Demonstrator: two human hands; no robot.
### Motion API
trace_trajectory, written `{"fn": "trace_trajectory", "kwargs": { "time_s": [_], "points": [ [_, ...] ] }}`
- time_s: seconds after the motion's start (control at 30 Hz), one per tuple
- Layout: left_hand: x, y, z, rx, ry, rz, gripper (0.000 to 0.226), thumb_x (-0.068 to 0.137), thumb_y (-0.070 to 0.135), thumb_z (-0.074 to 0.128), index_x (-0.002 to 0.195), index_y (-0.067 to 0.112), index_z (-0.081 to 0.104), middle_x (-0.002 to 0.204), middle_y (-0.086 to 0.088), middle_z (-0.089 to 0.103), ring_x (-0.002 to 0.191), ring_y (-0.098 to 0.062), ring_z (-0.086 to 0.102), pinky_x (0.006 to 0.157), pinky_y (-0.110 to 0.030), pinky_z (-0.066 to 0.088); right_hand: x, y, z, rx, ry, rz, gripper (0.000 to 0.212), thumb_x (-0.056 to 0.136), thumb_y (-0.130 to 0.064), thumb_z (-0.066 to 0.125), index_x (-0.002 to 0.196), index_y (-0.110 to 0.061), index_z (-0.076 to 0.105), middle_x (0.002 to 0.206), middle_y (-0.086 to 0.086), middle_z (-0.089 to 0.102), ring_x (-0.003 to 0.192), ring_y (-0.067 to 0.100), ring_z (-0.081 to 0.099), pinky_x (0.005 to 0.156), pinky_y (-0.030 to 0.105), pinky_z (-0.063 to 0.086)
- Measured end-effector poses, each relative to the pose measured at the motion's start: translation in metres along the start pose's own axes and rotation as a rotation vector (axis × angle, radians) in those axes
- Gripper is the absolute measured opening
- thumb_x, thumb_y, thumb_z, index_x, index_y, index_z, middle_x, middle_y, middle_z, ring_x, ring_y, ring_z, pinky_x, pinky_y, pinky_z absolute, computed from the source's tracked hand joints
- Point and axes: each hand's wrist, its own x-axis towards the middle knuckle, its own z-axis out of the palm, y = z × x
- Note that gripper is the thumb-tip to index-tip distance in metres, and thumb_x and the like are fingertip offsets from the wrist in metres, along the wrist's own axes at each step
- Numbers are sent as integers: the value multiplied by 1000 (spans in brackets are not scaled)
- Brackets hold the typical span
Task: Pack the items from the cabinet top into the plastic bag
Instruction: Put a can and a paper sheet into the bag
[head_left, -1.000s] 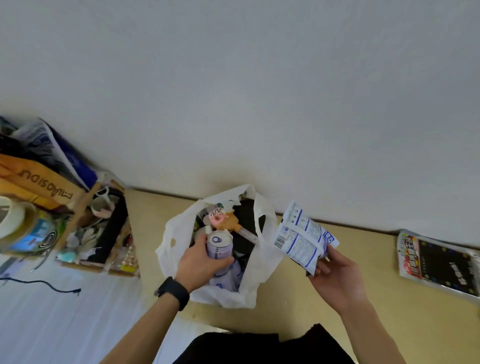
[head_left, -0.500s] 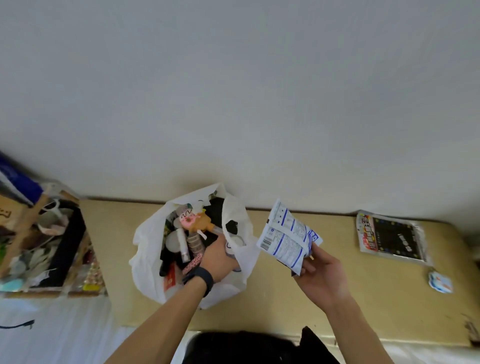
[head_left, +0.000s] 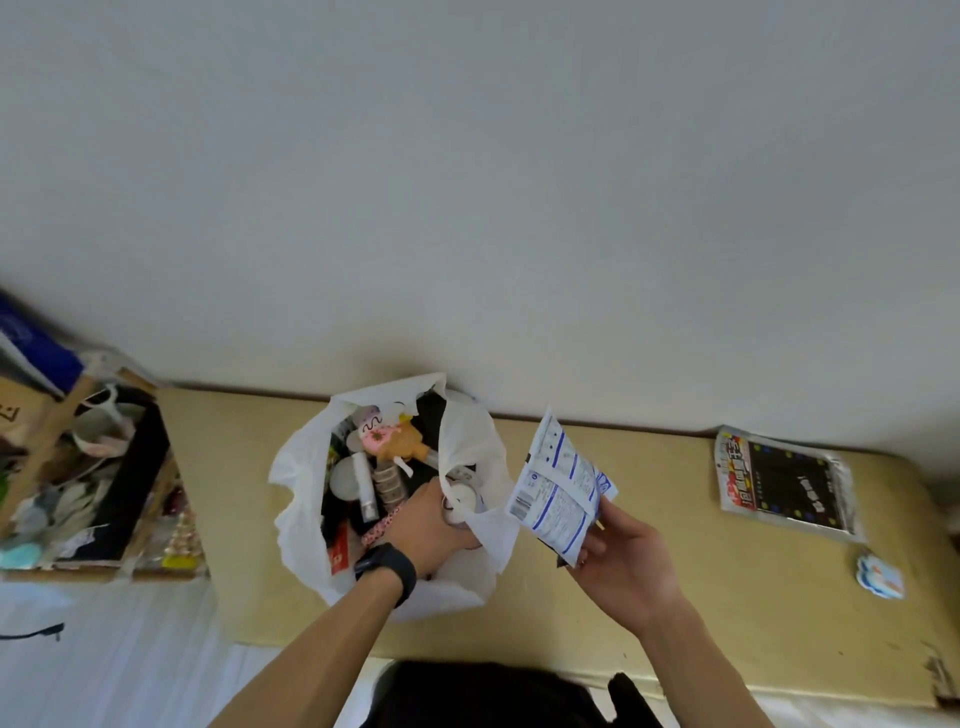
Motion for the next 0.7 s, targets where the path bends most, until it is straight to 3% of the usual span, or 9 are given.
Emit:
{"fn": "trace_trajectory", "kwargs": {
  "time_s": [0.07, 0.17, 0.2, 0.27, 0.37, 0.43, 0.5, 0.57, 0.7],
  "points": [
    [-6, 4, -13, -9, 24, 9, 64, 55, 67, 76, 108, 36, 55, 101, 19, 63, 90, -1, 60, 75, -28, 52, 16, 16, 9, -81, -21, 87, 48, 88, -19, 67, 134, -7, 61, 95, 6, 49, 76, 19, 40, 83, 30, 35],
    [-21, 6, -37, 17, 88, 56, 59, 61, 73, 58, 105, 33, 57, 96, 18, 63, 85, -2, 60, 72, -29, 50, 32, 38, 36, -194, -83, 182, 63, 83, -23, 74, 140, -7, 55, 111, 13, 52, 97, 26, 46, 104, 36, 30],
    [-26, 4, -43, 39, 116, 80, 55, 64, 72, 51, 101, 33, 57, 96, 16, 63, 84, -5, 61, 72, -30, 52, 36, 43, 46, -216, -101, 214, 57, 82, -21, 74, 135, -5, 60, 110, 13, 60, 94, 26, 52, 101, 35, 36],
    [-37, -1, -57, 50, 142, 88, 37, 68, 67, 47, 84, 35, 55, 82, 11, 60, 71, -3, 57, 64, -27, 49, 41, 50, 65, -262, -136, 273, 43, 79, -19, 72, 120, -5, 68, 82, 7, 65, 65, 18, 56, 72, 28, 43],
    [-48, -5, -75, 36, 140, 47, 17, 81, 34, 69, 81, 33, 52, 79, 10, 59, 72, -5, 57, 65, -25, 48, 52, 57, 78, -302, -115, 323, 37, 80, -19, 68, 116, -10, 65, 72, 2, 62, 45, 10, 49, 47, 22, 37],
    [-47, -10, -82, 114, 147, 39, 25, 80, 36, 71, 99, 25, 59, 94, 5, 66, 85, -16, 64, 71, -31, 54, 56, 57, 84, -307, -137, 333, 46, 79, -17, 74, 123, -8, 66, 87, 3, 65, 49, 10, 48, 50, 21, 39],
    [-45, -15, -83, 32, 179, -21, 50, 66, 56, 68, 108, 31, 57, 95, 14, 66, 83, -8, 64, 68, -28, 54, 52, 47, 87, -257, -160, 298, 63, 75, -17, 81, 133, -8, 62, 109, 6, 66, 68, 16, 47, 73, 18, 36],
    [-43, -14, -80, -38, 196, -56, 56, 60, 55, 74, 109, 37, 54, 96, 18, 65, 85, -4, 62, 71, -26, 53, 45, 28, 84, -126, -187, 245, 71, 64, -12, 89, 132, -11, 64, 120, 5, 68, 80, 17, 47, 87, 14, 28],
    [-35, -2, -67, -58, 179, 3, 49, 66, 50, 78, 105, 30, 56, 97, 14, 64, 86, -4, 58, 74, -21, 46, 10, -3, 87, -63, -220, 90, 44, 41, 3, 90, 78, -10, 70, 128, 15, 65, 81, 15, 60, 56, 21, 44]
  ]
}}
